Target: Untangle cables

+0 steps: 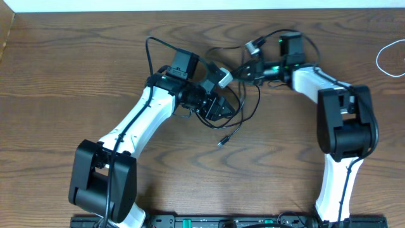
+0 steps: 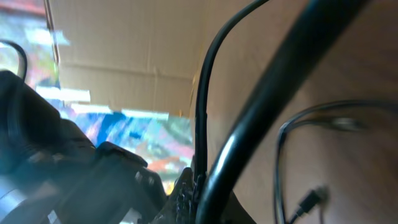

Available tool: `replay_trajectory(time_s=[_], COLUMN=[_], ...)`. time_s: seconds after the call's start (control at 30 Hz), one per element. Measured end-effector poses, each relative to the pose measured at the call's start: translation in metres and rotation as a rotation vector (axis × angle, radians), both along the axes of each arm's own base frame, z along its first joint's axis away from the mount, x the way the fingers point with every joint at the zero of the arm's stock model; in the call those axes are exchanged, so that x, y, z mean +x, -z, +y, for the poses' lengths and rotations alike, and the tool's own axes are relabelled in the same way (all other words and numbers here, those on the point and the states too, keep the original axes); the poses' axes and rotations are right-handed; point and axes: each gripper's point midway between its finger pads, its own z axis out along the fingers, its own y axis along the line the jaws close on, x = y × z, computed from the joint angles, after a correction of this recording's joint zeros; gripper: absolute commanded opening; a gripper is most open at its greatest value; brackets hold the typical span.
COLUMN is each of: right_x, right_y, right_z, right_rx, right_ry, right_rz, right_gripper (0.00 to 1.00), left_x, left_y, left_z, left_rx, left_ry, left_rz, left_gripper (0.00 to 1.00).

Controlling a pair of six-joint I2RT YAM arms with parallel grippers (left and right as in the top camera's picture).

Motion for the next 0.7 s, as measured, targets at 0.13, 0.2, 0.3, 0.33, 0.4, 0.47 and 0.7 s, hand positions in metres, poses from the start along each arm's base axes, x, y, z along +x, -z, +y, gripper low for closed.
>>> replay_trajectory(time_s=[0.13,0.2,0.3,0.33,0.4,0.47,0.7], right_x=[0.021,0.028,0.029,0.027,0.022,0.017,0.022], right_y=[-0.037,-0.076,-0.139,-0.154,-0.181,-0.201,-0.160], right_z=[-0.038,-0.060,-0.102,-0.113,-0.141,-0.177,-0.270], right_rx=[0.002,0.011,0.014,0.013,0.004,-0.010,-0.109], right_ry=[0.102,0.155,0.244,0.268,0.324,0.396,0.697], right_rz=[-0.094,-0.186,-0.338,-0.371,-0.427,-0.471,-0.184], right_gripper=[0.02,0.01,0.02,0.02,0.02,0.02,0.02], left_x=[0.005,0.006,0.005,0.005,0.005,0.005,0.005], left_y=[-0.003,-0.004,-0.004,-0.004,-0.004,-0.004,-0.004], left_z=[0.007,0.007,0.007,0.007,0.007,0.007,0.007], left_rx=[-0.003,-0.004,-0.004,-0.004,-0.004,-0.004,-0.005], left_ry=[-0.032,-0.035,-0.034,-0.034,-0.034,-0.034,-0.033], left_rz=[0.004,0.005,0.005,0.005,0.005,0.005,0.004], left_gripper=[0.75,0.75,0.75,0.75,0.75,0.75,0.75])
